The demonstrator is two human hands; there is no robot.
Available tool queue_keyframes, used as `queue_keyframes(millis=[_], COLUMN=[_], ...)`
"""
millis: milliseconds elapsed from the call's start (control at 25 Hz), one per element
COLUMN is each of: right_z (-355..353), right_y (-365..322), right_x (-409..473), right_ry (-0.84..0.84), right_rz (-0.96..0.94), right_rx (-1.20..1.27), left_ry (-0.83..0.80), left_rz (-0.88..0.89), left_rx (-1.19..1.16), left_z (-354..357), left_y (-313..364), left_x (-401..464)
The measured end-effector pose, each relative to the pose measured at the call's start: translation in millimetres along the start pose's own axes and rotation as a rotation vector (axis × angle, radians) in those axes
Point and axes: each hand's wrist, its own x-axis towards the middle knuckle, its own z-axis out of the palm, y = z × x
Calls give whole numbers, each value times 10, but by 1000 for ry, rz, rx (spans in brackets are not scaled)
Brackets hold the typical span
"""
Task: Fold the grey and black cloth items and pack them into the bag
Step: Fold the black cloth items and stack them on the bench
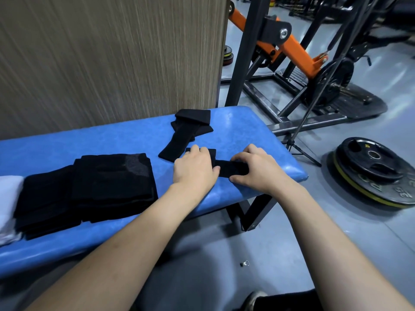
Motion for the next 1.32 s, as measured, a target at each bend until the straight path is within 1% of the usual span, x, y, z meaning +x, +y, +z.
queue_keyframes(millis=[120, 200, 400, 600, 720, 760, 840, 960, 1040, 1080, 1160, 1240, 1320], right_z=[1, 11, 25, 13, 6, 12, 29, 38, 29, 25, 19, 8, -2], right_y=[-18, -20, -40, -52, -33, -26, -15, -6, -11, -16, -26, -29, -30], right_x=[0, 6, 24, 28, 30, 30, 34, 47, 55, 54, 48, 32, 12], right_ry=[2, 4, 12, 57, 76, 67, 52, 60, 62, 58, 53, 47, 28], right_rz=[-5, -11, -14, -11, -1, 1, 7, 29, 37, 37, 29, 19, 11], right_rx=[-7, -10, -5, -3, -19, -24, -32, -62, -76, -80, -89, -92, -83], left_ry=[16, 10, 16, 87, 34, 14, 0, -13, 64, 117, 149, 75, -19], left_rz=[18, 21, -69, -4, -45, -55, -12, 63, 76, 96, 155, 175, 164], left_rx=[-13, -81, -497, -801, -979, -992, -857, -465, -247, -211, -266, -323, -249], left_z=[-40, -76, -181, -273, -280, -271, -216, -91, -25, -12, -40, -44, -14], left_y=[-2, -49, -179, -164, -220, -246, -295, -344, -358, -345, -262, -147, -79], left_x=[10, 20, 21, -13, 1, -5, -26, -80, -107, -120, -162, -203, -220])
